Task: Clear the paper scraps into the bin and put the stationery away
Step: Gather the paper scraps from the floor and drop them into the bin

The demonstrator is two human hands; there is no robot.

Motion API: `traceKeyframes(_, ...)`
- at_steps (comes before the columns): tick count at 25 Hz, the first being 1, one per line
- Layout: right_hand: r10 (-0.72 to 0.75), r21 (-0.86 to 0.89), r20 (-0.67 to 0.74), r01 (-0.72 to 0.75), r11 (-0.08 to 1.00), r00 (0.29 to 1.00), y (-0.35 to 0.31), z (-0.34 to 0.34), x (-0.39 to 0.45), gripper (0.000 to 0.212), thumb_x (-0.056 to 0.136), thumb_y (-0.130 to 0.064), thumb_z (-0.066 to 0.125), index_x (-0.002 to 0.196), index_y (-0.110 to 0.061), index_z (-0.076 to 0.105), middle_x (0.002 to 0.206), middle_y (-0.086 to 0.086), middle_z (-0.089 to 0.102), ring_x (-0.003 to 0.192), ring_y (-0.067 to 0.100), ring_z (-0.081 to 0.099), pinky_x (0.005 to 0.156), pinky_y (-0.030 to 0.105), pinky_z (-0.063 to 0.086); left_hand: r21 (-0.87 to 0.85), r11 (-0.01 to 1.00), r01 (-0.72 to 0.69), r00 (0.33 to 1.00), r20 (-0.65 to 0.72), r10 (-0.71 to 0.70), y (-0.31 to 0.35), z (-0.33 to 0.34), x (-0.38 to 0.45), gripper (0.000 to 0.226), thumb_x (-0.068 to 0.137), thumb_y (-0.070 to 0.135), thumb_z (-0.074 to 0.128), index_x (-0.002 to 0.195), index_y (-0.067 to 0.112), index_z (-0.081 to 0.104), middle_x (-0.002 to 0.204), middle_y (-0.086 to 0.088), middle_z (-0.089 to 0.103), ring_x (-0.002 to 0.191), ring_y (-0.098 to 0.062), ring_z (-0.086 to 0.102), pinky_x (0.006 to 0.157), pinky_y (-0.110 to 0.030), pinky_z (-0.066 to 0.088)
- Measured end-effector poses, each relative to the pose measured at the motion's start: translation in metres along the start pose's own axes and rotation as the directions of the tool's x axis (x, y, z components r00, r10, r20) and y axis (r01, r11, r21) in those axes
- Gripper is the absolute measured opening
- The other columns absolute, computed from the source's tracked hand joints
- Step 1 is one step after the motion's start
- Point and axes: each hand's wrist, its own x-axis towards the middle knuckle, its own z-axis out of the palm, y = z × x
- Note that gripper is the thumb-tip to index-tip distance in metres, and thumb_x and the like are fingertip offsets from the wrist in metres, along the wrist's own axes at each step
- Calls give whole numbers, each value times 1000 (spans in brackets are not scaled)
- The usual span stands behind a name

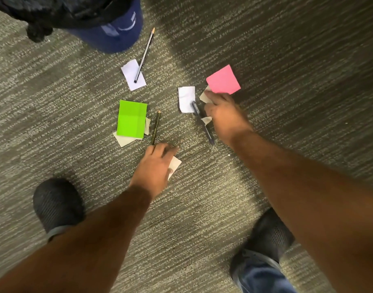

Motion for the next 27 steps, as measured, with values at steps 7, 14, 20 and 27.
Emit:
traceKeyframes(7,99,-183,-55,-107,977,994,-13,-5,-6,54,88,8,59,132,-23,63,168,2,35,139,32,41,104,48,46,34,999,38,999,-27,-37,7,6,1,53,91,22,74,140,21,53,136,-1,57,126,-18,53,115,-40,46)
traceKeyframes(14,189,-199,-79,-201,959,979,-22,-16,6,41,80,3,75,107,-28,77,164,6,35,136,34,40,103,49,43,-46,949,313,947,-66,-316,-3,8,-10,71,86,53,71,144,22,43,140,-2,49,130,-21,48,114,-45,46)
traceKeyframes(20,191,-167,-87,-204,965,978,-12,-16,19,31,85,-6,78,112,-21,79,133,6,58,124,34,47,96,43,41,-421,774,473,846,-26,-532,11,14,-14,56,80,31,85,127,24,56,137,3,52,128,-23,48,115,-48,45)
traceKeyframes(27,507,663,-23,-366,653,861,-8,-16,9,39,87,-7,82,120,-22,66,93,-8,71,95,20,72,84,32,60,-759,428,491,679,26,-734,13,21,-25,56,75,-1,86,121,19,62,141,4,47,125,-23,61,104,-39,57)
